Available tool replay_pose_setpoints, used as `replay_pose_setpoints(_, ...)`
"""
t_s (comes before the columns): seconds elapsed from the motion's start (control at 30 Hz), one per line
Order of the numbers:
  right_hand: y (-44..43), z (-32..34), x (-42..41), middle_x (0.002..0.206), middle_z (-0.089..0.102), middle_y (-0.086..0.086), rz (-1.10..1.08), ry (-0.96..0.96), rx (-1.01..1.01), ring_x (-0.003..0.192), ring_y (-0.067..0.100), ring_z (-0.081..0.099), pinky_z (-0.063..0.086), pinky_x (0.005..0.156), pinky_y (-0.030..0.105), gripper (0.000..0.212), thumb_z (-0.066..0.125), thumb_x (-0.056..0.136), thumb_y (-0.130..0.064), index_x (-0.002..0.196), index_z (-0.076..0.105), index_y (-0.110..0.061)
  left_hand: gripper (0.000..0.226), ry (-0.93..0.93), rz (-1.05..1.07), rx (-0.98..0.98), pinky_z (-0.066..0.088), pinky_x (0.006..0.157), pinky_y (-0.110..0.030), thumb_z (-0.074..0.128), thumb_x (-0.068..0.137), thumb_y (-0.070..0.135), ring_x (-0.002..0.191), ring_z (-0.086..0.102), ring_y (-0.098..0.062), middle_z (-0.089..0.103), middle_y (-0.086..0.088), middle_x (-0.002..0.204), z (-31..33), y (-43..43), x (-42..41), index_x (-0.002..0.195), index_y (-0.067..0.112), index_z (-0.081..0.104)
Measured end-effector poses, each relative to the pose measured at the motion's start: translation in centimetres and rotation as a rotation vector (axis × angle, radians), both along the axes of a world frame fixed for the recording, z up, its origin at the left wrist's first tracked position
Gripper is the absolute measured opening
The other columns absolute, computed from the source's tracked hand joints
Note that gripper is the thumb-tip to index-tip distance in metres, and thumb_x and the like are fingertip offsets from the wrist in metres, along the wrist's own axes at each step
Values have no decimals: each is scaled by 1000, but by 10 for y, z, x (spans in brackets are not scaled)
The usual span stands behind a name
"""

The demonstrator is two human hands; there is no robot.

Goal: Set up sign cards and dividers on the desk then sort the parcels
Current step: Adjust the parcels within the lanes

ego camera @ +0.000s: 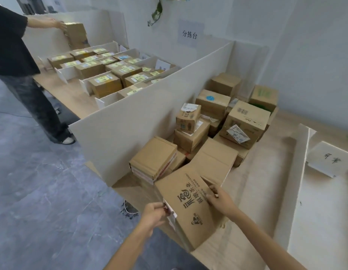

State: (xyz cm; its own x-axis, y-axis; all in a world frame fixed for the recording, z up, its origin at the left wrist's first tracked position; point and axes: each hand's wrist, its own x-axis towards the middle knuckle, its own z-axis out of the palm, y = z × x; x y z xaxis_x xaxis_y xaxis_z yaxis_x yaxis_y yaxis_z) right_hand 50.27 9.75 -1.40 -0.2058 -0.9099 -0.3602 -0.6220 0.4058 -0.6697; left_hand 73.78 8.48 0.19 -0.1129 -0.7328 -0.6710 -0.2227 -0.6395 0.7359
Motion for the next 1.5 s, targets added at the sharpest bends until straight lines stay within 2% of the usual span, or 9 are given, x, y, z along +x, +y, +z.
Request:
replay_pose_setpoints(0.37, 80, 75, 22, 105, 65, -7, -367, -271, -318, 98, 6, 60, 43, 78, 16, 10, 55, 94, -22, 103, 58, -23, 17, 122, -170, -523, 50, 68, -17, 69, 79, 0, 85, 62, -21, 65, -10, 90, 66, 6, 13, 92, 7, 61)
replay_pose_setpoints(0.57, 114, 111, 28, 109, 68, 0, -530, -394, -514, 95, 9, 62, 46, 74, 12, 20, 51, 95, -19, 114, 59, -15, 122, 137, -314, -466, 45, 99, -48, 78, 38, 72, 121, 46, -13, 45, 14, 130, 101, 5, 7, 140, 36, 21)
replay_pose_setpoints(0.77, 130, 163, 30, 124, 59, -2, -487, -182, -585, 112, 8, 54, 44, 97, 27, 28, 41, 99, -31, 126, 51, -30, 77, 412, -368, -440, 56, 79, -31, 83, 53, 56, 98, 66, -13, 67, 1, 115, 135, 14, -10, 120, 32, 55)
replay_pose_setpoints(0.9, 134, 185, 42, 131, 56, -9, -390, -548, -403, 122, 12, 52, 38, 107, 42, 74, 49, 75, -74, 136, 40, -33, 56, 326, -350, -718, 51, 66, -14, 69, 74, 47, 98, 62, -6, 58, 7, 117, 161, 38, -29, 125, 37, 51)
replay_pose_setpoints(1.0, 145, 191, 37, 117, 67, 1, -607, -648, -568, 108, 20, 64, 48, 100, 43, 72, 67, 70, -63, 126, 55, -20, 38, 396, -423, -868, 53, 76, -14, 54, 87, 44, 106, 56, 2, 53, 14, 120, 179, 54, -37, 124, 38, 53)
replay_pose_setpoints(1.1, 163, 194, 24, 108, 71, 6, -714, -826, -596, 96, 20, 69, 58, 77, 32, 57, 58, 75, -53, 116, 65, -14, 49, 333, -523, -1016, 44, 99, -20, 55, 86, 50, 116, 46, 9, 49, 18, 128, 186, 60, -42, 132, 37, 46)
replay_pose_setpoints(1.17, 174, 191, 22, 113, 70, 8, -702, -879, -565, 101, 22, 67, 55, 79, 33, 61, 52, 74, -58, 117, 64, -17, 86, 261, -540, -1090, 32, 104, -23, 64, 67, 63, 124, 37, 7, 38, 19, 137, 187, 58, -45, 141, 37, 28)
replay_pose_setpoints(1.33, 194, 178, 21, 111, 70, 5, -642, -900, -539, 101, 18, 68, 56, 75, 29, 60, 32, 85, -63, 117, 63, -23, 109, 342, -602, -863, 39, 101, -25, 77, 55, 59, 123, 44, 1, 39, 18, 140, 194, 54, -41, 144, 41, 17)
replay_pose_setpoints(1.5, 197, 182, 20, 111, 70, 3, -665, -703, -563, 101, 18, 67, 54, 69, 24, 55, 29, 92, -60, 119, 61, -24, 48, 496, -607, -545, 54, 56, -19, 69, 73, 36, 80, 71, -7, 68, -1, 108, 192, 60, -39, 116, 32, 49)
